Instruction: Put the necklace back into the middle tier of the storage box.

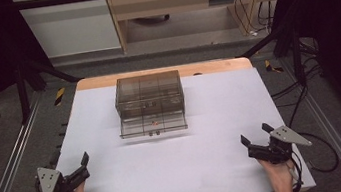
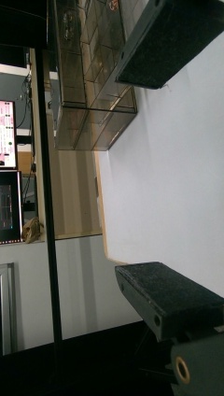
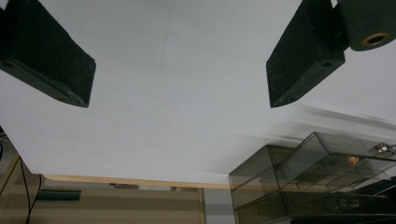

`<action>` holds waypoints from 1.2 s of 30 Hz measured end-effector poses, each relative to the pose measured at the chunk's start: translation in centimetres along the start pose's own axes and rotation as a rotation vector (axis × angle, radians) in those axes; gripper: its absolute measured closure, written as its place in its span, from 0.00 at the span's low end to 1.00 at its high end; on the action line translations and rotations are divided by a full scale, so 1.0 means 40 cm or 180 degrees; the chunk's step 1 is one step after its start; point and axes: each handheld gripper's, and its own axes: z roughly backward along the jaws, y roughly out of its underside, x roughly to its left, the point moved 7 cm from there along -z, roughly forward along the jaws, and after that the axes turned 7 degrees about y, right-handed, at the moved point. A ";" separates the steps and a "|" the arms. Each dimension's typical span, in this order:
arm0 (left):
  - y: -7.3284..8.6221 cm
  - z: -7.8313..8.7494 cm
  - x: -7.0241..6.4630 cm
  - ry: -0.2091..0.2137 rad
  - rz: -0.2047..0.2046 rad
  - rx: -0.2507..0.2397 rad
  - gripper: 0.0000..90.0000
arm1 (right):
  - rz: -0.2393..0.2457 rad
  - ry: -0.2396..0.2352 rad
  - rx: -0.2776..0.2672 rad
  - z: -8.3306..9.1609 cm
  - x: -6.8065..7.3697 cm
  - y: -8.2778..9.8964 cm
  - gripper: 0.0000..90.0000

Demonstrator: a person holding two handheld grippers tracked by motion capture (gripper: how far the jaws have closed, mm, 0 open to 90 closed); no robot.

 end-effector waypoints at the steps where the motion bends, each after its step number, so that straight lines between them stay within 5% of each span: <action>1: 0.000 0.000 0.000 0.0001 -0.0001 0.0002 0.08 | -0.0011 0.0010 0.0011 0.001 -0.002 0.002 0.09; 36: 0.000 0.000 0.000 0.0000 -0.0002 0.0000 0.08 | -0.0060 0.0053 -0.0040 0.007 -0.014 0.019 0.10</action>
